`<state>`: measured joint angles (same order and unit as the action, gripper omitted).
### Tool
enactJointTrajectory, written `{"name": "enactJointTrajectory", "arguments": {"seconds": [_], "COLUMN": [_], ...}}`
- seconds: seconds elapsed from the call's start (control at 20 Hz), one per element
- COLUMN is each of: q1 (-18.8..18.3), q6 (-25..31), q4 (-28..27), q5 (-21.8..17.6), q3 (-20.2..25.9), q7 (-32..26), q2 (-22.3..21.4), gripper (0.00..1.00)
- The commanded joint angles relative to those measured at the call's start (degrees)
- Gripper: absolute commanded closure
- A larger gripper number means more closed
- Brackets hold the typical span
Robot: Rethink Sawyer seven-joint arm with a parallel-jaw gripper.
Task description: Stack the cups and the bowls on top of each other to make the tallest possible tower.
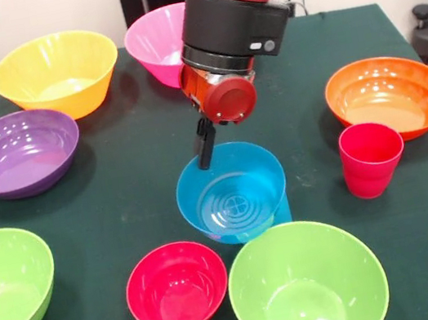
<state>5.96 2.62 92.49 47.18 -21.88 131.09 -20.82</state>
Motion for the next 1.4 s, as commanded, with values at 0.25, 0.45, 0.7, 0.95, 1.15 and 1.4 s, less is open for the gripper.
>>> {"name": "enactJointTrajectory", "arguments": {"seconds": [0.25,0.45,0.7,0.95,1.15,1.4], "q1": [-0.13,1.28,2.43,3.13,4.50,4.54], "q6": [4.74,6.05,6.81,7.32,9.03,8.67], "q4": [1.28,0.02,-1.03,-1.51,-1.97,-1.90], "q5": [-0.52,0.42,1.50,2.41,3.17,3.47], "q3": [3.65,2.14,1.02,0.41,-1.42,-1.36], "q7": [9.77,10.84,12.09,12.91,14.08,13.88], "q2": [-0.58,0.39,1.24,1.78,2.62,2.63], "gripper": [1.00,1.00,1.00,1.00,1.00,1.00]}}
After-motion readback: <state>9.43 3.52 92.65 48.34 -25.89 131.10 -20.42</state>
